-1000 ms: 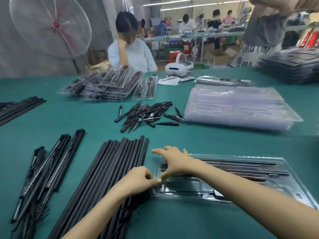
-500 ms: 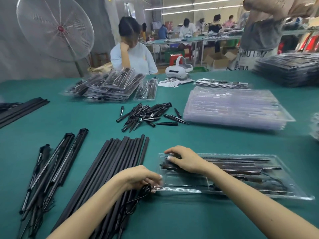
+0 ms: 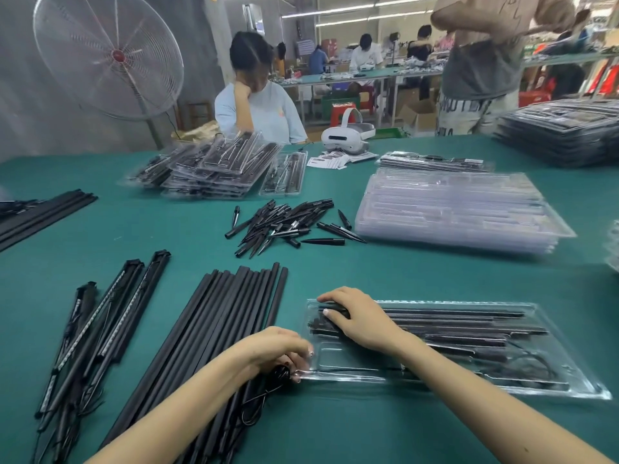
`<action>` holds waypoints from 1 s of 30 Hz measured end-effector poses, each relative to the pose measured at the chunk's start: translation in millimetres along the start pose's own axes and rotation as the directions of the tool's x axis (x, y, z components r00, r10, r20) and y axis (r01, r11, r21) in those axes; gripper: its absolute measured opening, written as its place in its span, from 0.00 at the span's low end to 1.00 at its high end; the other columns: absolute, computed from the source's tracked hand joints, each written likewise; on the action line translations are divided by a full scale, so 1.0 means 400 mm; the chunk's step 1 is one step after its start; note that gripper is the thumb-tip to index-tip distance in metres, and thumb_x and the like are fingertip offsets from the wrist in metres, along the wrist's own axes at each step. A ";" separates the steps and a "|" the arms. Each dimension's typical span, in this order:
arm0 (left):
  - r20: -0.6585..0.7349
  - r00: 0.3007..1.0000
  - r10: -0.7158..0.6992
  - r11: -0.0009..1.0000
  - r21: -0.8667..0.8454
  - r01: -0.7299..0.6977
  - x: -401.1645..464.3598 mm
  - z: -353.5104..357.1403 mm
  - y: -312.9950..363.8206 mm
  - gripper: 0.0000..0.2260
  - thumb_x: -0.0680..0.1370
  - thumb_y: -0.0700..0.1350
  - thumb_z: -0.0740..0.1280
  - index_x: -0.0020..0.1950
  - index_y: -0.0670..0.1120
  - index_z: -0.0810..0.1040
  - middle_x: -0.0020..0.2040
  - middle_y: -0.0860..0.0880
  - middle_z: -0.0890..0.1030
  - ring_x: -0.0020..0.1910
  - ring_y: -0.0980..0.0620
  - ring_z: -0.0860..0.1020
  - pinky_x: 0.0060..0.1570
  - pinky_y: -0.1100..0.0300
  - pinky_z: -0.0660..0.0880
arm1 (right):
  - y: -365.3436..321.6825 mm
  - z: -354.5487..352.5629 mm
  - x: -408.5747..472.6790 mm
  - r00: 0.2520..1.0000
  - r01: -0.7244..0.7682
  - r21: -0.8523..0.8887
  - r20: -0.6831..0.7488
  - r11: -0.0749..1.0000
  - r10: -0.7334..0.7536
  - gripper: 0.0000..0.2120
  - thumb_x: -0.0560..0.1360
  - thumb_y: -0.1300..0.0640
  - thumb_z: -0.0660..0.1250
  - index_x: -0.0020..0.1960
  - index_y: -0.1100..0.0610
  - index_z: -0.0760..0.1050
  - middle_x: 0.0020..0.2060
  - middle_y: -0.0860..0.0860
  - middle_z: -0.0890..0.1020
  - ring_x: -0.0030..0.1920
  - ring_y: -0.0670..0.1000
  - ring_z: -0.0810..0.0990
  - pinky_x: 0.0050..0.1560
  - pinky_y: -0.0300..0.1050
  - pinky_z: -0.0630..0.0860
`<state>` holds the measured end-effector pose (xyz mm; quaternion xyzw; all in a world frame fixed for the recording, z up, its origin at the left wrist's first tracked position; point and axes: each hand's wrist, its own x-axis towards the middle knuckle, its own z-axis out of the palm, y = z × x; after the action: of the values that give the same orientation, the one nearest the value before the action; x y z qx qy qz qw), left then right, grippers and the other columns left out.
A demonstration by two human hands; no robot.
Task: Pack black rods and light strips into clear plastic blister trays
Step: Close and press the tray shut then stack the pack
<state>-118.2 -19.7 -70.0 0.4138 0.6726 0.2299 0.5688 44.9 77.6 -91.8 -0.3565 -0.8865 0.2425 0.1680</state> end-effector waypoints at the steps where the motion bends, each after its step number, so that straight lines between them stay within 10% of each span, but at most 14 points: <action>1: -0.005 1.000 0.006 1.000 -0.016 -0.006 -0.001 0.001 -0.002 0.04 0.74 0.34 0.64 0.40 0.40 0.77 0.30 0.45 0.79 0.25 0.50 0.75 0.31 0.63 0.73 | 0.000 -0.002 0.002 1.000 0.001 0.003 0.005 1.000 -0.001 0.15 0.80 0.53 0.61 0.66 0.53 0.73 0.63 0.51 0.76 0.65 0.51 0.71 0.66 0.45 0.64; 11: -0.101 0.995 0.012 0.997 -0.078 -0.020 -0.009 0.023 -0.015 0.05 0.73 0.32 0.64 0.38 0.40 0.74 0.28 0.44 0.78 0.25 0.50 0.73 0.28 0.62 0.73 | 0.002 0.014 -0.011 0.997 0.065 -0.036 -0.047 0.997 -0.067 0.15 0.81 0.53 0.59 0.66 0.52 0.73 0.62 0.51 0.76 0.64 0.51 0.71 0.66 0.44 0.64; 20: 0.088 0.994 -0.069 0.937 -0.336 0.095 -0.027 -0.011 0.012 0.07 0.79 0.36 0.60 0.46 0.35 0.76 0.27 0.46 0.77 0.23 0.55 0.73 0.30 0.61 0.77 | 0.005 -0.056 -0.067 0.982 0.135 0.055 -0.139 0.989 -0.126 0.13 0.80 0.54 0.62 0.63 0.53 0.76 0.61 0.48 0.75 0.64 0.48 0.71 0.68 0.46 0.64; 30: 0.013 1.000 -0.009 0.983 -0.184 0.011 -0.030 0.014 0.008 0.04 0.75 0.35 0.66 0.42 0.38 0.79 0.31 0.46 0.75 0.29 0.54 0.72 0.27 0.65 0.71 | -0.020 -0.054 -0.196 0.981 0.180 -0.142 -0.045 0.973 -0.188 0.16 0.81 0.46 0.56 0.68 0.45 0.70 0.66 0.40 0.69 0.68 0.42 0.65 0.69 0.40 0.56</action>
<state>-111.7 -28.7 -61.9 0.3574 0.6470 0.2856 0.6100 104.9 23.3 -79.2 -0.2905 -0.9250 0.1541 0.1904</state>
